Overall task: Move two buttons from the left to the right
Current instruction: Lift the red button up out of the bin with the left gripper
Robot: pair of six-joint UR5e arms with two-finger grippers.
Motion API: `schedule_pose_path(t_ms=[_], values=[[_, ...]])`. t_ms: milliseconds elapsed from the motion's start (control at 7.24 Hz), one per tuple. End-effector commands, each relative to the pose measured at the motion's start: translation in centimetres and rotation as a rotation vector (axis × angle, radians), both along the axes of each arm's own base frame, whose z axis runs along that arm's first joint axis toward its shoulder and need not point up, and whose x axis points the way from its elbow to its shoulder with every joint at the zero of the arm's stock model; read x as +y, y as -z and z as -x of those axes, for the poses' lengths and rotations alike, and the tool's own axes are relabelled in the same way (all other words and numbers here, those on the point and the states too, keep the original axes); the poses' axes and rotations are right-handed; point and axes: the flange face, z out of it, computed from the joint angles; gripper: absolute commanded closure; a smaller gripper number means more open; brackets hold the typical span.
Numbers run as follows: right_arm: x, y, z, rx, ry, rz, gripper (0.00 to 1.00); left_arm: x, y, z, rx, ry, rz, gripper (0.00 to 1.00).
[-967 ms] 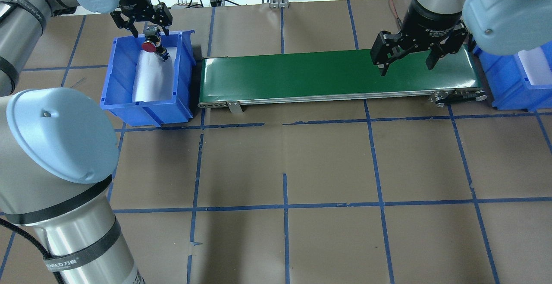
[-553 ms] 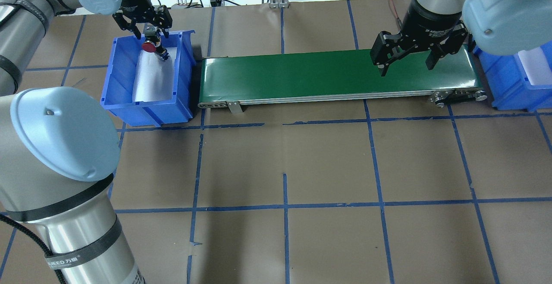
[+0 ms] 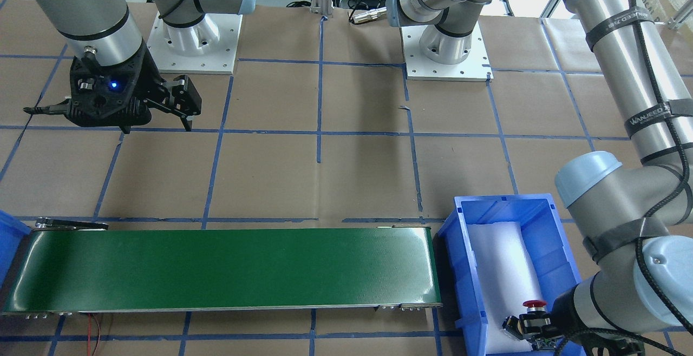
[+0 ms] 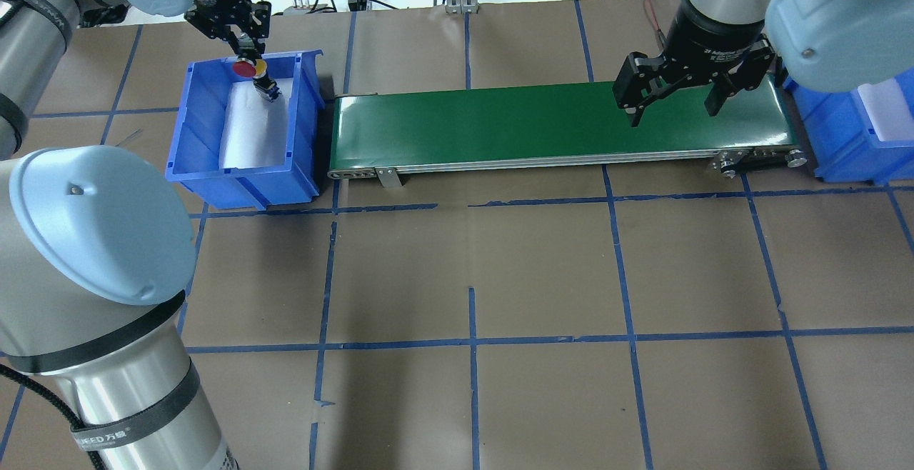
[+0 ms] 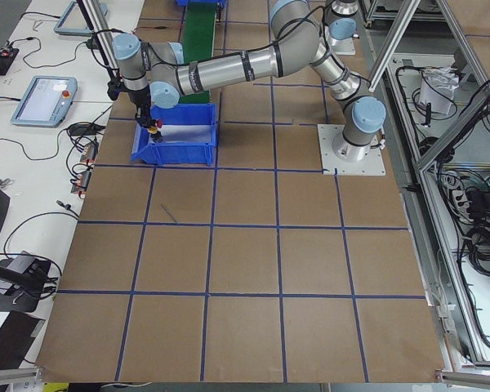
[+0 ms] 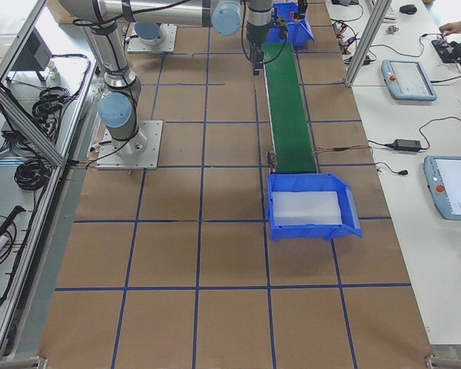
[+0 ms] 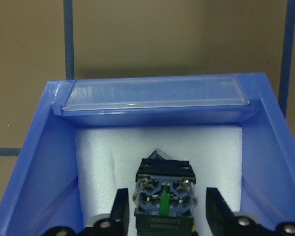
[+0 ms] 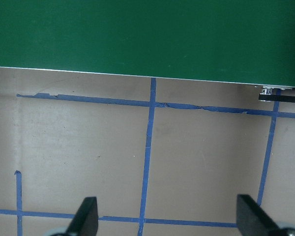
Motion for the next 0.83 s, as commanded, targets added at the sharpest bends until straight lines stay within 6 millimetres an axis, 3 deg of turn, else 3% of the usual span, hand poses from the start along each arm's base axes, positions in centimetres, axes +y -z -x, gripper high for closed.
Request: schedule_pose_path(t_ms=[0,414,691], values=[[0.0,0.0,0.0,0.000,0.000,0.000,0.00,0.5,-2.4,0.3,-0.022,0.009,0.021,0.76],[0.0,-0.1,0.0,0.000,0.000,0.001,0.00,4.3,-9.3,4.2,-0.023,-0.033,0.009,0.77],[0.0,-0.1,0.0,0.000,0.000,0.001,0.00,5.8,-10.1,11.0,-0.012,-0.069,0.010,0.77]])
